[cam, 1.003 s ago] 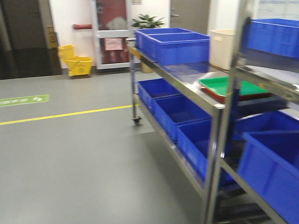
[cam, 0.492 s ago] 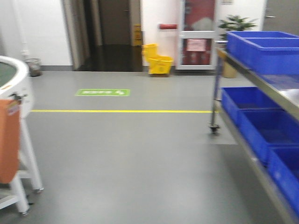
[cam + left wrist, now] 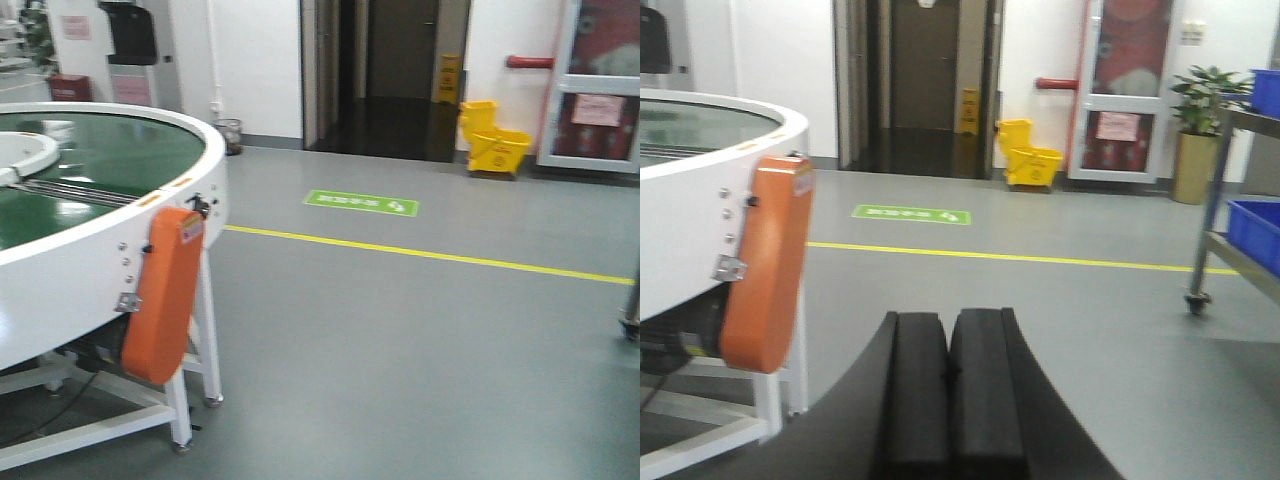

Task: Grab orange capacitor from left shelf to right conveyor
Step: 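Drive to the green round conveyor holding the cylinder in the right gripper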

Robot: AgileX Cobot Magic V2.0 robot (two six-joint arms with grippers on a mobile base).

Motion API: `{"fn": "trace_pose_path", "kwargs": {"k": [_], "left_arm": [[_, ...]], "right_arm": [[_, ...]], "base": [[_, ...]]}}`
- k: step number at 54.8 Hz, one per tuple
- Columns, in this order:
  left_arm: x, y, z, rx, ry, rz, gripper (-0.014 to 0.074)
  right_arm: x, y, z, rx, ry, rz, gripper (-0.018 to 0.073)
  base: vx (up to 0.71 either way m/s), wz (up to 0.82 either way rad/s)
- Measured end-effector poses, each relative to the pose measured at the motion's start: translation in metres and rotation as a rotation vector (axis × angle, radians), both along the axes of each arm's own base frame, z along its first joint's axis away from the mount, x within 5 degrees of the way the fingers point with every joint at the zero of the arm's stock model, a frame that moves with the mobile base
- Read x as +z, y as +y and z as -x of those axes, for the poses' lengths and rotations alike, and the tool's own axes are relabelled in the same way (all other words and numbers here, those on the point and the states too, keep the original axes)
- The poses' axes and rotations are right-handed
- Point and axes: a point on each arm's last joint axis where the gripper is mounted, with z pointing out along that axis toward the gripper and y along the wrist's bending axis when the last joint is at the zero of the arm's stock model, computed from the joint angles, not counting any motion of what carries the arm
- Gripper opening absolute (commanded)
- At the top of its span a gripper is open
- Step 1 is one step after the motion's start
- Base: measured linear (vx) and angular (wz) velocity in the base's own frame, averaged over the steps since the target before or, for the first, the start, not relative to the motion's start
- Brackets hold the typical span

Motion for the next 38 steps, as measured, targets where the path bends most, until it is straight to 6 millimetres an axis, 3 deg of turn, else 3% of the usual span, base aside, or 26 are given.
{"fn": "trace_pose_path", "kwargs": {"k": [38], "left_arm": [[0.0000,0.0000,0.0000,0.000,0.000,0.000,-0.0006]], "right_arm": [[0.0000,0.0000,0.0000,0.000,0.000,0.000,-0.0008]], "base": [[0.36,0.43]]}}
